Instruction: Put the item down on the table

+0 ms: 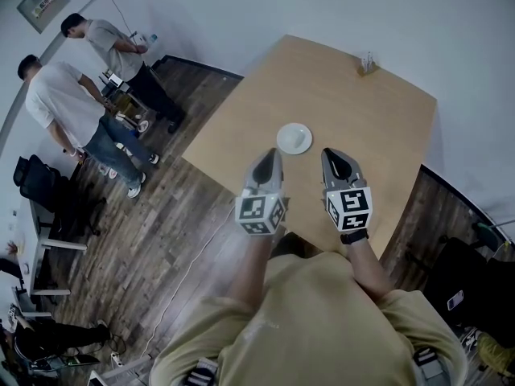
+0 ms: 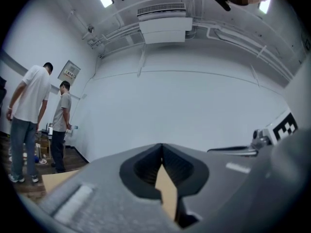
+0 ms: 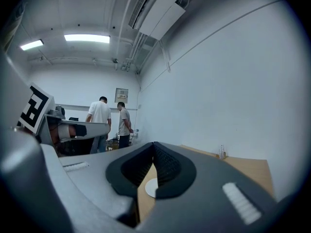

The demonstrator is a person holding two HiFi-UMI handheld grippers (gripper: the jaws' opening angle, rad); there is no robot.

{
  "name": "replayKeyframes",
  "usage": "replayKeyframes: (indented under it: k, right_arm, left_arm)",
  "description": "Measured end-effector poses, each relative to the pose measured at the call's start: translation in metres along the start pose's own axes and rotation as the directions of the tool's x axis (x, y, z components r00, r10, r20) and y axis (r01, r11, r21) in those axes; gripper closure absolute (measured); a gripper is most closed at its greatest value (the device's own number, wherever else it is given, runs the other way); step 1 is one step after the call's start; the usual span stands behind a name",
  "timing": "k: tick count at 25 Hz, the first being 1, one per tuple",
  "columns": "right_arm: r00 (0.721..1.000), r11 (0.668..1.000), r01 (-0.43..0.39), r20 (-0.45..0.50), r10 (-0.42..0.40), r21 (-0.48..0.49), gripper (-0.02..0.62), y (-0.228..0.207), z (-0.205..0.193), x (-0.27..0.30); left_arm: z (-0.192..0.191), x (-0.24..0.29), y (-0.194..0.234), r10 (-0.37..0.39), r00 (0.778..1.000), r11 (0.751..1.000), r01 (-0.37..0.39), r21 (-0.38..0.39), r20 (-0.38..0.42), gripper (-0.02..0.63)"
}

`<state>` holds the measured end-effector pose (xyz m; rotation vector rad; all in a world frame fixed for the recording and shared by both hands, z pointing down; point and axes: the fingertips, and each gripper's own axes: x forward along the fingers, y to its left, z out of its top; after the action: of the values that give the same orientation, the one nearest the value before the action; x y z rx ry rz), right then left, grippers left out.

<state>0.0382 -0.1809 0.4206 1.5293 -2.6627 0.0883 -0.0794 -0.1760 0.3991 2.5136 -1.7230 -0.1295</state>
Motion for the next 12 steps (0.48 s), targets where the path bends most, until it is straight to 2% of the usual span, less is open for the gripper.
replayKeyframes:
  k: [8,12]
  right_arm:
    - [0.999,0.999,0.035,0.012,-0.035,0.010,0.589,0.007,0.001,-0.019]
    - [0.999,0.999,0.047,0.004,-0.047,0.017,0.589,0.008,-0.008,-0.032]
  left_arm:
    - [0.006,-0.023,-0.003,0.002,1.000,1.000,-0.002,0.007,0.020,0.603]
    - [0.009,-0.036,-0.001,0.021,0.998,0.999,-0.019,-0.033,0.062,0.603]
